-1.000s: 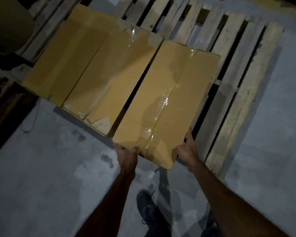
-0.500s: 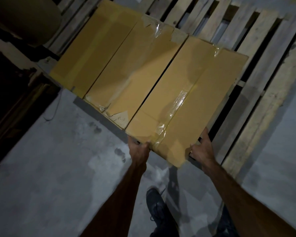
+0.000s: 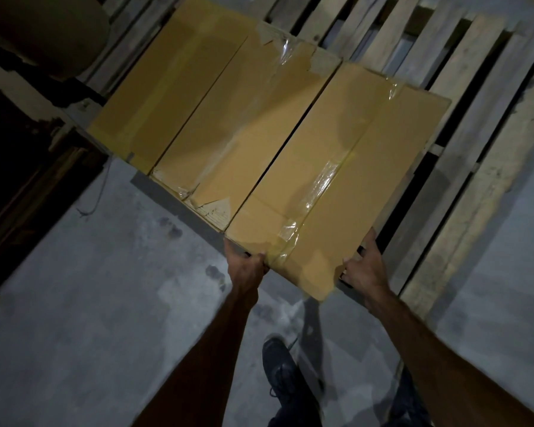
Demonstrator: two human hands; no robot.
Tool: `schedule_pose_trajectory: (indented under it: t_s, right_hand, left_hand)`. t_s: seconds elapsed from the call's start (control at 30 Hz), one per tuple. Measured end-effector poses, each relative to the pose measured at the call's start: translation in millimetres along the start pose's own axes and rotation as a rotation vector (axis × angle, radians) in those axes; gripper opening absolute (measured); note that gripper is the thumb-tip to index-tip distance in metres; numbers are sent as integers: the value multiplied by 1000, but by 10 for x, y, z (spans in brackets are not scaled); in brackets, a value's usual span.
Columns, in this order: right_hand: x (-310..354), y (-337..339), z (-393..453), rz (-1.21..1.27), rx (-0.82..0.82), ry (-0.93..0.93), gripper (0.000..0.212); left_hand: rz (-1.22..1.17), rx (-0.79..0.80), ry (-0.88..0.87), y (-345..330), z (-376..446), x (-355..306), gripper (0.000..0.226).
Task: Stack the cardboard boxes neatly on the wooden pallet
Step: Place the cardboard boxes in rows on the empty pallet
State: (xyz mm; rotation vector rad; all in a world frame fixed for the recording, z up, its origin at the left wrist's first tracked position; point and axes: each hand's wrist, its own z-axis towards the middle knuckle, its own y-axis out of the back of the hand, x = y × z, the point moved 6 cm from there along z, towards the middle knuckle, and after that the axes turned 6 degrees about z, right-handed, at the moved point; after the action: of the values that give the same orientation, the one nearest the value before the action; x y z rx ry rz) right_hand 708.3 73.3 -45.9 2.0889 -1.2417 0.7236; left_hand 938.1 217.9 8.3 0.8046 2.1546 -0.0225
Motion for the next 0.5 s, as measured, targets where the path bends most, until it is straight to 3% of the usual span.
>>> schedule_pose_trajectory:
  t_s: [0.27, 0.5]
  right_hand:
    - [89, 34, -2, 9, 34, 49, 97]
    - [83, 40, -12, 4, 58, 58, 100]
  left_hand:
    - [-36, -23, 49, -7, 89, 91, 104]
    - [-79, -10, 48, -5, 77, 108, 96]
